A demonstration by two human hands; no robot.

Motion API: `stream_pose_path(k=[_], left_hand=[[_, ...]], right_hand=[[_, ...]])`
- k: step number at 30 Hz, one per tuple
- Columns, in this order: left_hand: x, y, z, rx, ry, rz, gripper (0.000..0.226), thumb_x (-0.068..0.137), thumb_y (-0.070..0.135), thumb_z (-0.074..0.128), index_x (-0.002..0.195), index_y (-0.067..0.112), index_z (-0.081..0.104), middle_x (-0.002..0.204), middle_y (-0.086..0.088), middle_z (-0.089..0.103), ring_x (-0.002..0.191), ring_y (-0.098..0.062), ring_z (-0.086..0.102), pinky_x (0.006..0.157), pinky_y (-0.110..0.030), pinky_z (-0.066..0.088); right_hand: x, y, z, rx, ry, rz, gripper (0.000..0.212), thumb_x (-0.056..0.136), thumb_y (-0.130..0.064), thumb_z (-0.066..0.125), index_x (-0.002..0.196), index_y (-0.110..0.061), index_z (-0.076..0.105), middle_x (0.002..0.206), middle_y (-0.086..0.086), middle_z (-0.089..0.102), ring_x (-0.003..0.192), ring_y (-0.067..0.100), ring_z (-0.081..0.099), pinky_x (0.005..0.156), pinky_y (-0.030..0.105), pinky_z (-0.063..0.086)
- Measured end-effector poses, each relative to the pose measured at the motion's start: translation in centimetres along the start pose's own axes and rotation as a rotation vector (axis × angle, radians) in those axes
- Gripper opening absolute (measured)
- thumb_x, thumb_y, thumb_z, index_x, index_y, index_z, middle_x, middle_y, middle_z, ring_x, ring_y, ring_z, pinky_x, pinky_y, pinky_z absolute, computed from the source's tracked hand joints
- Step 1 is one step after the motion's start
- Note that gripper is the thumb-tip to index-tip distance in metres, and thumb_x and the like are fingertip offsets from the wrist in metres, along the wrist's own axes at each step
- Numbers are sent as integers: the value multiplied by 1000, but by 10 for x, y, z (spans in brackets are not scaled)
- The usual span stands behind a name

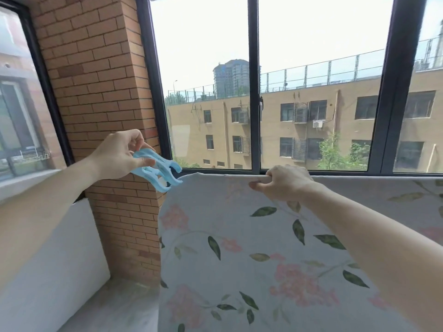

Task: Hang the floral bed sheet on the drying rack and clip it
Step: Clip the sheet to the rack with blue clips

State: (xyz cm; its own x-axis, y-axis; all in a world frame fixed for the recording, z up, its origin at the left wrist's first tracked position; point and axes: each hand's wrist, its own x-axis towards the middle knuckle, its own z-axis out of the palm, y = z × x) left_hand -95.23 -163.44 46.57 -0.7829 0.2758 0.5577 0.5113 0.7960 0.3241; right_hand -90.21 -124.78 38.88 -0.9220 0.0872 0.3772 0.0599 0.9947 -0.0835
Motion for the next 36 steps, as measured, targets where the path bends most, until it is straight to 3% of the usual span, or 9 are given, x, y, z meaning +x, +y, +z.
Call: stream_pose_path(k=[4,14,18,27,30,33,36], left_hand=[[0,0,1,0,6,-1,37,81,16,87,76,7,51,96,2,77,79,-20,74,66,-41,64],[18,-5,12,-11,-103,24,53,78,10,89,59,13,39,85,-2,78,76,-12,74,57,-27,53],[23,0,23,-13,-133,25,56,76,6,90,57,15,37,80,-2,78,81,-13,76,60,-28,52],[29,-3,37,-141,-144,-45,59,79,2,87,55,16,34,88,-4,80,75,-4,75,62,-25,51],[28,-6,37,-153,-148,-47,59,79,4,87,56,16,34,91,-6,80,79,-5,76,64,-29,57],[29,-5,35,-163,-162,-32,59,79,11,89,59,17,34,91,-13,78,81,-11,75,69,-43,59],[30,-1,35,-183,-225,-33,49,82,17,87,66,16,41,94,-13,76,80,-20,69,69,-41,55]], right_hand=[[1,0,-1,-6,-14,12,66,84,-87,45,78,-25,66,75,-6,65,71,13,60,58,29,39],[2,-1,0,-14,-36,16,66,84,-88,44,80,-25,66,76,-6,65,70,13,59,58,30,38],[1,-1,0,-18,-35,9,67,84,-88,44,79,-25,66,77,-5,65,71,14,60,59,30,39],[-3,3,-1,-27,-27,15,64,84,-87,45,77,-26,63,75,-5,63,71,13,58,59,31,39],[-3,2,-1,-31,-17,12,63,85,-87,46,75,-26,62,76,-5,63,70,12,57,59,31,39],[-5,1,-1,-35,-9,15,63,85,-86,46,75,-26,62,75,-6,64,70,12,57,58,31,38],[-5,3,-1,-37,-13,26,64,85,-87,46,77,-26,64,76,-5,65,71,13,59,59,31,40]])
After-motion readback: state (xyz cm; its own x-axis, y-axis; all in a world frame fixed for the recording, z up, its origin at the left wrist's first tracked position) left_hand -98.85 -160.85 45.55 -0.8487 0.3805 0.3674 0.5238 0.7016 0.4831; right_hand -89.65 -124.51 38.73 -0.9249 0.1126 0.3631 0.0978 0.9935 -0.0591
